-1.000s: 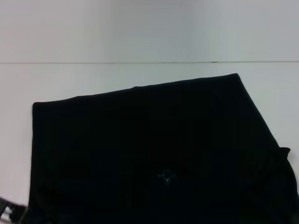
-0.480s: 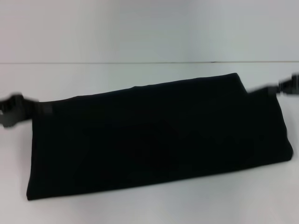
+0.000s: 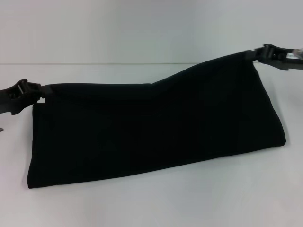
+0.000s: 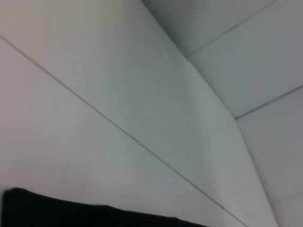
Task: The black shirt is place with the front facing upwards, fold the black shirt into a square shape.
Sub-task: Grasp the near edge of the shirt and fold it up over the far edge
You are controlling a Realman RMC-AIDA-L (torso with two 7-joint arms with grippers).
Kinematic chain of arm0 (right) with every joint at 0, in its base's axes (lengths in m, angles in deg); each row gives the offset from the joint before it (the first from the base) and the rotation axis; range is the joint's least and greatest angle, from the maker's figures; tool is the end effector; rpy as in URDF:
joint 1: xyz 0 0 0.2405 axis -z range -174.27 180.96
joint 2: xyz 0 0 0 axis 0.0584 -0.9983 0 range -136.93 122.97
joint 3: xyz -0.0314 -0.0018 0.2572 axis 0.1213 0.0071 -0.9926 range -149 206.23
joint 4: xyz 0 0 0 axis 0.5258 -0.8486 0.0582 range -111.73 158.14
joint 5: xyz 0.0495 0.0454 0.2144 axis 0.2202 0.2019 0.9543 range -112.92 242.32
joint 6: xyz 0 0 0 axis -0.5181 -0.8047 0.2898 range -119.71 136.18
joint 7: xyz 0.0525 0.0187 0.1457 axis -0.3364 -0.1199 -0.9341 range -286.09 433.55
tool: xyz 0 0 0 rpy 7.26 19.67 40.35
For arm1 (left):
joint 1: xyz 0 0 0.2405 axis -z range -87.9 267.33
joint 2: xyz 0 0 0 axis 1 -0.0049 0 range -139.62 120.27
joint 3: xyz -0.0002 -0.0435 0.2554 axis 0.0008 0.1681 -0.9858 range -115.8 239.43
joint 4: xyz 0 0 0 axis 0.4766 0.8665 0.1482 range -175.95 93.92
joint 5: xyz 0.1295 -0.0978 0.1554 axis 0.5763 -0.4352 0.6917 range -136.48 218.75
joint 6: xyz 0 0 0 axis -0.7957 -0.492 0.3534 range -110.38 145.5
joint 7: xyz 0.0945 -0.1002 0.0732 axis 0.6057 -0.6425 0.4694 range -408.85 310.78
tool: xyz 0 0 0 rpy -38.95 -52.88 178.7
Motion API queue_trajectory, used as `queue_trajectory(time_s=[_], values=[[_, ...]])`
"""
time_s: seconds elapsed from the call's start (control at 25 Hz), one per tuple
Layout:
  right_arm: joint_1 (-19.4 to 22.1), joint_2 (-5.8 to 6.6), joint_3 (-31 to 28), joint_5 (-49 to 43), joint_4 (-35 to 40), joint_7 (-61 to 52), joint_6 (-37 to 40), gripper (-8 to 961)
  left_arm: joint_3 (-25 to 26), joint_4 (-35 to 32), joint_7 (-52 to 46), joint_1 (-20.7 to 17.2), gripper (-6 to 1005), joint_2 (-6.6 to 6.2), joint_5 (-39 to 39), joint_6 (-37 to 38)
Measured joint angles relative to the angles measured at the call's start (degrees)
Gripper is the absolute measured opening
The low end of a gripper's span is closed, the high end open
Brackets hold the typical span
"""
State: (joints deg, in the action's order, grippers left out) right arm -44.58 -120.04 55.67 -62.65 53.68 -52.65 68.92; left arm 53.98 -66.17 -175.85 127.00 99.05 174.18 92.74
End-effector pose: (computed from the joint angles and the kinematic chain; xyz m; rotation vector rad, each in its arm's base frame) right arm 0.2526 0.4790 0.0425 -2.0395 1.4669 0.6840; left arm -0.3420 0.4009 0.0703 -1.8329 -1.8118 -0.8800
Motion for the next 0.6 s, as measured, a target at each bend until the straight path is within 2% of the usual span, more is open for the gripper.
queue_trajectory(time_s=[0.44,0.6], values=[[-1.7,-4.91,1.6,0.3,-1.5,5.6,-13.7,57,0.4,0.1,3.8,2.0,75,2.69,-1.6,-10.7],[-2.4,-6.79,2.5,3.4,-4.8,12.9,-22.4,73,0.1,0.0,6.5,3.3,79,4.59,-1.7,-15.2]])
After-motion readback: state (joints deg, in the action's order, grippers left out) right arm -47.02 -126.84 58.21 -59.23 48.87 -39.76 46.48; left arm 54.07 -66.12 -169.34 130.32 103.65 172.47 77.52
